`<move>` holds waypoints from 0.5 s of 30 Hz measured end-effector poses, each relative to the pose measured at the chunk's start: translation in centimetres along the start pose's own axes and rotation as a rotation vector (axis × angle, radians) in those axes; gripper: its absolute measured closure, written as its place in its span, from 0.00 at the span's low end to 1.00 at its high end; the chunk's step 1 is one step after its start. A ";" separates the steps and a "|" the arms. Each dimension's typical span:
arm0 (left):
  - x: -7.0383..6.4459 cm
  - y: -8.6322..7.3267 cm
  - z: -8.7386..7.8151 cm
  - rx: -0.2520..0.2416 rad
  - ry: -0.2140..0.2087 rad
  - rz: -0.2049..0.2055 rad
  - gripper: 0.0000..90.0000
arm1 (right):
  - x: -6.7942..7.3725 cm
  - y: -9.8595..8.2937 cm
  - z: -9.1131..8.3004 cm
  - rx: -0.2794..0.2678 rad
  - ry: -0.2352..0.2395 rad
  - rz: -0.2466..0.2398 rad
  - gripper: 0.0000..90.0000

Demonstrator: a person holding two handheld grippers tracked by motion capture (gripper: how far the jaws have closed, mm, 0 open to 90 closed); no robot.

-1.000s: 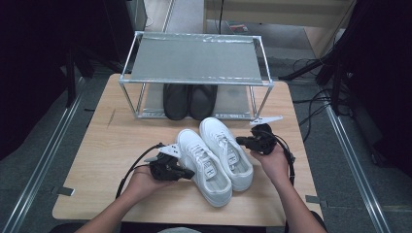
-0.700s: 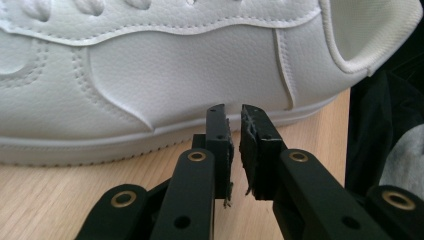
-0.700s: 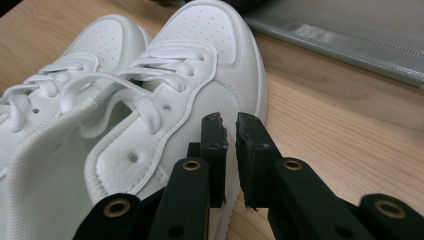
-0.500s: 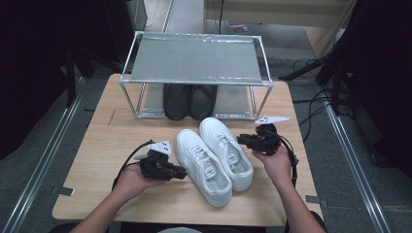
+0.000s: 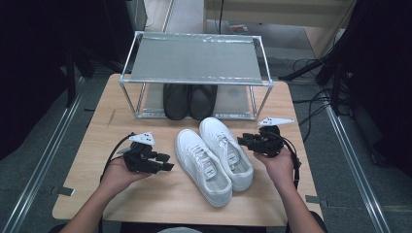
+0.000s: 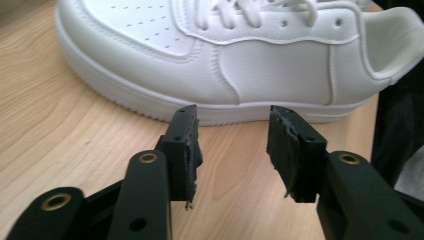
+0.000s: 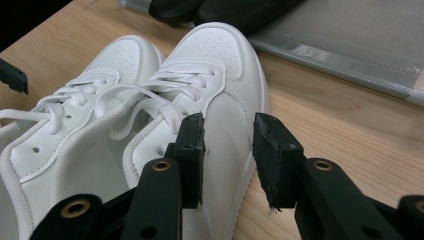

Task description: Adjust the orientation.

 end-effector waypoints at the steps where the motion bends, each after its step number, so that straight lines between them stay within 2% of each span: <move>1: 0.1 0.0 0.0 -0.002 0.004 0.000 0.59 | 0.0 0.0 0.0 -0.002 -0.001 -0.001 0.73; 8: 1.0 -0.2 -0.3 0.000 0.034 -0.008 0.51 | 0.1 0.1 -0.4 -0.016 0.006 0.000 0.72; 15: 1.7 -0.4 -0.8 -0.007 0.047 -0.033 0.49 | 0.9 0.2 -1.1 -0.039 0.016 -0.001 0.71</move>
Point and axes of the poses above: each handheld gripper's, and its own axes: z roughly forward along the jaws, y roughly out of its top, x roughly to its left, the point moved 5 cm from there along z, roughly forward along the jaws, and after that the axes turned 5 degrees about -y, right-handed, at the moved point
